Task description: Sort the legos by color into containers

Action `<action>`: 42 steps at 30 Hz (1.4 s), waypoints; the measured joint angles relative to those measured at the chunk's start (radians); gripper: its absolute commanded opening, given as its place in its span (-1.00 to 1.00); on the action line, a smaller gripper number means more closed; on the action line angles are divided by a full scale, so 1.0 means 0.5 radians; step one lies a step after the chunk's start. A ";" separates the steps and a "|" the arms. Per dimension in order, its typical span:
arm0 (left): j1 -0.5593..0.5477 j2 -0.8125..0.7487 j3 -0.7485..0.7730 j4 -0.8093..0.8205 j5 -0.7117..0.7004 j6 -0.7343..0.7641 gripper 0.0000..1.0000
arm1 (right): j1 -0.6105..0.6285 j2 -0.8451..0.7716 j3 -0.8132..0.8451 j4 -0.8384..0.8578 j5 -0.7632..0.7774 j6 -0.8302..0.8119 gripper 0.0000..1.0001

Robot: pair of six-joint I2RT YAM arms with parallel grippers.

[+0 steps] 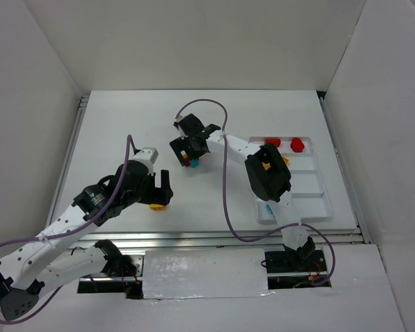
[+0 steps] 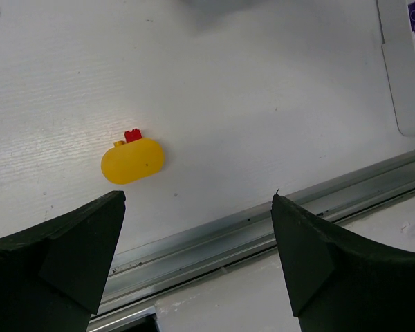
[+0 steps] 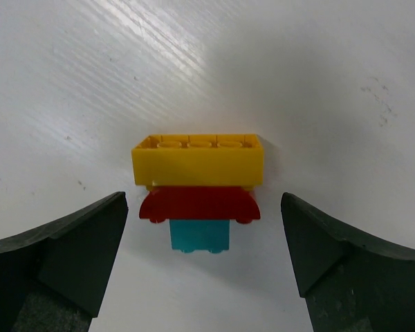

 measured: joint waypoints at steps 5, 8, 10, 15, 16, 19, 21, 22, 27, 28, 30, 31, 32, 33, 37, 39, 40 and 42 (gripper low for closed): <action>0.001 -0.001 0.000 0.002 0.011 0.002 0.99 | 0.000 0.141 0.170 -0.030 -0.040 -0.030 0.80; 0.007 -0.001 0.000 0.002 0.011 0.004 0.99 | 0.000 0.179 0.214 -0.072 -0.038 -0.047 0.23; 0.011 -0.001 0.000 0.002 0.011 0.004 0.99 | 0.000 0.180 0.217 -0.081 -0.028 -0.040 0.21; 0.031 -0.002 0.000 0.005 0.011 0.004 0.99 | 0.000 0.130 0.118 -0.011 -0.027 -0.025 -0.43; 0.038 -0.002 0.000 0.005 0.011 0.003 0.99 | 0.000 0.101 0.069 0.010 -0.027 -0.010 -0.54; 0.075 -0.006 0.000 0.010 0.008 -0.007 0.99 | 0.000 -0.043 -0.165 0.101 -0.049 0.060 -0.68; 0.111 -0.020 0.000 0.013 0.005 -0.021 0.99 | 0.000 -0.233 -0.435 0.185 -0.121 0.108 -0.69; 0.130 -0.030 0.000 0.018 0.002 -0.043 0.99 | 0.002 -0.349 -0.578 0.224 -0.168 0.124 -0.69; 0.172 -0.099 -0.011 0.153 0.069 -0.180 0.99 | 0.034 -1.191 -1.315 0.534 -0.483 0.132 -0.68; 0.172 -0.105 -0.012 0.188 0.098 -0.217 0.99 | 0.053 -1.343 -1.408 0.597 -0.530 0.124 -0.68; 0.176 -0.115 -0.015 0.285 0.179 -0.278 0.99 | 0.106 -1.606 -1.559 0.716 -0.600 0.104 -0.68; 0.178 -0.117 -0.015 0.336 0.221 -0.323 0.99 | 0.135 -1.713 -1.626 0.763 -0.626 0.096 -0.68; 0.179 -0.120 -0.016 0.390 0.275 -0.354 0.99 | 0.175 -1.821 -1.699 0.800 -0.649 0.089 -0.68; 0.181 -0.122 -0.022 0.466 0.340 -0.395 0.99 | 0.213 -1.909 -1.762 0.825 -0.661 0.080 -0.67; 0.182 -0.107 -0.054 0.742 0.635 -0.549 0.94 | 0.387 -2.140 -1.899 0.824 -0.650 0.071 -0.66; 0.182 -0.065 -0.064 0.861 0.762 -0.609 0.89 | 0.459 -2.190 -1.907 0.809 -0.620 0.066 -0.62; 0.181 -0.038 -0.068 0.905 0.813 -0.634 0.87 | 0.482 -2.209 -1.907 0.809 -0.596 0.066 -0.60; 0.181 0.008 -0.096 0.983 0.893 -0.673 0.81 | 0.510 -2.250 -1.907 0.803 -0.547 0.066 -0.60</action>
